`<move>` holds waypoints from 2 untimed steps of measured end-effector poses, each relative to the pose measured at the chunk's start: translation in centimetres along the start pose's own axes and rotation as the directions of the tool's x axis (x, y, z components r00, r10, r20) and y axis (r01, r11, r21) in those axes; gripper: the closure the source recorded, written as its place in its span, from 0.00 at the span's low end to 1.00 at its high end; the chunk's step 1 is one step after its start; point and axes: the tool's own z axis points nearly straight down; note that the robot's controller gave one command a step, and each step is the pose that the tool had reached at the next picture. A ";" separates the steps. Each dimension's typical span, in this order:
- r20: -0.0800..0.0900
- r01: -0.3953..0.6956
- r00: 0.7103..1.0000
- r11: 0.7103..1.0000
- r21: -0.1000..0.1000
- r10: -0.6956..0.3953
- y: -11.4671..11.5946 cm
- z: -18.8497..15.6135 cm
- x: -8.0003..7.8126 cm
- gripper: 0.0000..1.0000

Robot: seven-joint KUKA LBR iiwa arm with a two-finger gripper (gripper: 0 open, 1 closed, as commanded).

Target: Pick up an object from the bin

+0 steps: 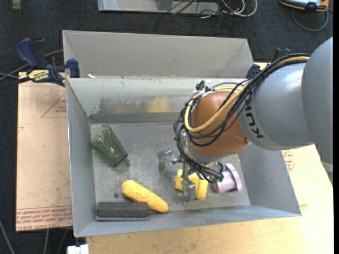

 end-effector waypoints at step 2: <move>0.000 -0.177 0.984 0.984 0.002 0.177 -2.2 -6.0 1.7 0.00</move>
Offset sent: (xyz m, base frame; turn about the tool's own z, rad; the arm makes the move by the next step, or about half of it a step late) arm -0.0064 -0.0166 0.0660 0.1522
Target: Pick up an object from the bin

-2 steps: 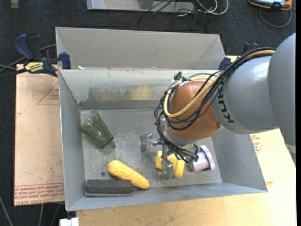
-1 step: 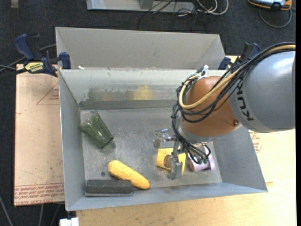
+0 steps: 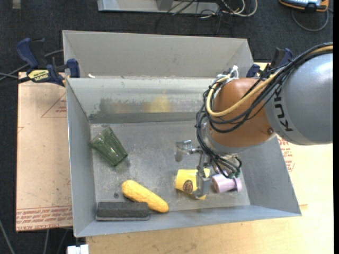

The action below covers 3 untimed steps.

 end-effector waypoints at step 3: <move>0.002 -0.093 0.996 0.996 -0.001 0.093 -3.9 7.6 1.0 1.00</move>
Offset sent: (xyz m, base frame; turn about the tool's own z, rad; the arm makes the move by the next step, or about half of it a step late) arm 0.0025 -0.0401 -0.0760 0.0909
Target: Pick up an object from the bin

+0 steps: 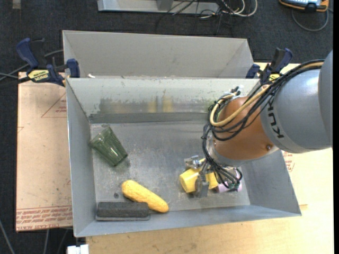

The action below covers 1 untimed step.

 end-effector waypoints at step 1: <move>0.000 0.010 1.000 1.000 -0.001 -0.010 -0.7 -19.8 -1.2 1.00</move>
Offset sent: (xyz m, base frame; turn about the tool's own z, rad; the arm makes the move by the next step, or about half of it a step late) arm 0.0000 0.0000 0.0000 0.0000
